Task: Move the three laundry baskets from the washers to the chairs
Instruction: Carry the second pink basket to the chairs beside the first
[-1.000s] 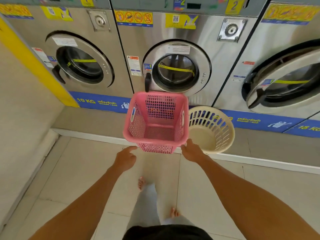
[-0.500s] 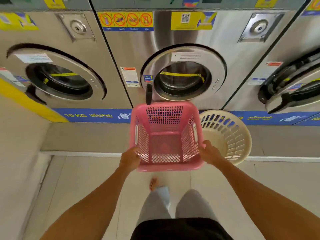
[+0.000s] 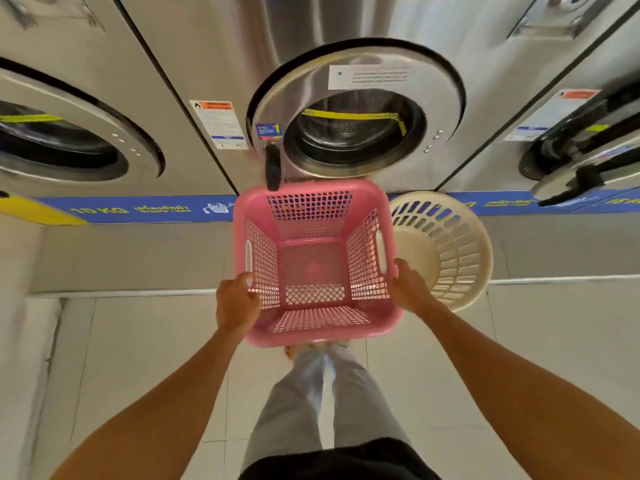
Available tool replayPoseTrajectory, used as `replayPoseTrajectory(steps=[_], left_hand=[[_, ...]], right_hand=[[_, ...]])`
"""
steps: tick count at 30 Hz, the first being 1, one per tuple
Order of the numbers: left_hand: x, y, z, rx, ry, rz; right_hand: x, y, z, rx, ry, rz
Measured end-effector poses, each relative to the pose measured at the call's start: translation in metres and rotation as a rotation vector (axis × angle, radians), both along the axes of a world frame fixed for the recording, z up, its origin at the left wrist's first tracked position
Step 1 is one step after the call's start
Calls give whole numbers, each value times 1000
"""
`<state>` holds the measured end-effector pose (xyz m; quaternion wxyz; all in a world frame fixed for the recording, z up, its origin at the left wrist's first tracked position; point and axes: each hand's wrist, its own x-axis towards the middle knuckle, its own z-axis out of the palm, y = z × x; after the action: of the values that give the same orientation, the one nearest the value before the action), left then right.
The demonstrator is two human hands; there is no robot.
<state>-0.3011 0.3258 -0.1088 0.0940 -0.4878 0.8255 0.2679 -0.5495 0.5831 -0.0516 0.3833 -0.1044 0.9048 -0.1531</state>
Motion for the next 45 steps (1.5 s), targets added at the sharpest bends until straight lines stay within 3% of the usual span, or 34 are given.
replayPoseTrajectory(steps=[6, 13, 18, 21, 25, 34, 37, 45], left_hand=[[-11, -12, -30, 4, -72, 15], [-34, -31, -50, 37, -48, 58], [-7, -29, -36, 56, -52, 10], [8, -3, -6, -39, -108, 130], [42, 32, 23, -19, -170, 201], [117, 108, 79, -4, -35, 549], [152, 136, 90, -15, 44, 635], [246, 246, 100, -27, 23, 1013]], right_hand=[[-22, -12, -55, 74, 76, -17], [-33, -25, -86, -12, 135, 5], [-38, -12, -73, 7, 243, 185], [-30, -10, -57, -28, 283, 224], [-25, -6, -45, -84, 266, 337], [-10, -72, 4, -164, 247, 746], [16, -93, 13, -208, 267, 891], [119, -136, 32, -382, 316, 1285]])
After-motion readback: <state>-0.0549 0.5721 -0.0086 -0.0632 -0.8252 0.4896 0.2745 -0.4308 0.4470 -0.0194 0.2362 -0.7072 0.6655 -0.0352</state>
